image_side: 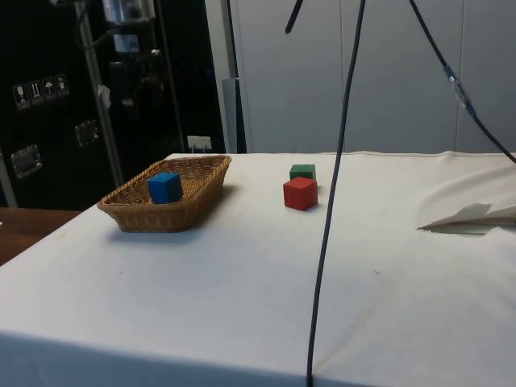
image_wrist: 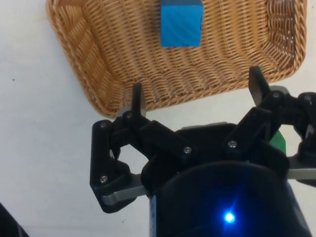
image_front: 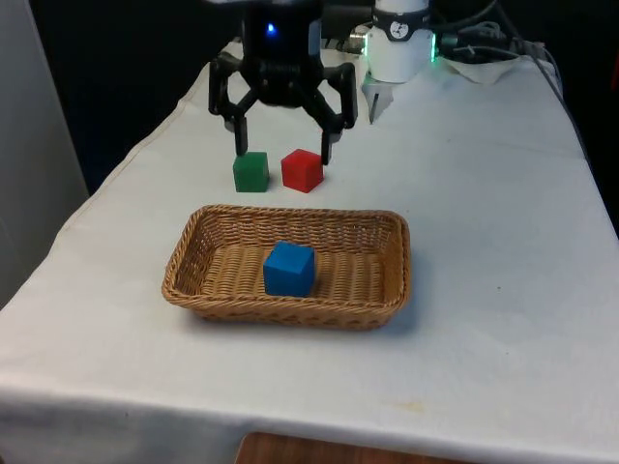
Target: Pick up the blue cube and place it into the basket.
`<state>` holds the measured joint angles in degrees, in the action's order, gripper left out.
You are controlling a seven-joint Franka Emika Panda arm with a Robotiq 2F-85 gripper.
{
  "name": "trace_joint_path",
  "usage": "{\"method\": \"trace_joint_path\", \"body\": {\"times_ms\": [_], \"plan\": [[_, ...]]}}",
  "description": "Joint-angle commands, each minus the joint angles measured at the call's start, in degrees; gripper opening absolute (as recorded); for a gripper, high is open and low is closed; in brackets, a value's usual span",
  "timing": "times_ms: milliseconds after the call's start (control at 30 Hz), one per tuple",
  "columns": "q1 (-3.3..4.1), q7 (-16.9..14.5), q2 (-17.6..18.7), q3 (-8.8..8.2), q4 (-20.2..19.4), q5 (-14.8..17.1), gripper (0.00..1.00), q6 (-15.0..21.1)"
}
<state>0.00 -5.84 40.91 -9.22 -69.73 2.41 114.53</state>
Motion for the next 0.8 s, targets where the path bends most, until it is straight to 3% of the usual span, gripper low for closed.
{"method": "trace_joint_path", "body": {"times_ms": [0,133,167,467,500,600,700,767], "plan": [[0.17,-0.3,-0.2,0.06,0.5,-0.2,1.00,-1.2],[0.74,-1.1,-0.3,0.00,2.1,-0.5,1.00,-3.6],[0.57,-1.1,-0.1,0.00,2.1,-0.2,1.00,-2.8],[2.12,-0.9,-2.2,0.00,3.3,-0.9,1.00,-8.2],[1.78,-1.1,-1.3,0.06,4.2,-0.6,1.00,-8.4],[2.58,-0.6,-3.7,-0.06,2.0,-0.9,1.00,-8.7],[2.92,-0.5,-4.8,-0.06,0.8,-0.9,1.00,-8.6],[2.69,-0.7,-3.8,0.06,2.0,-0.6,1.00,-9.4]]}}
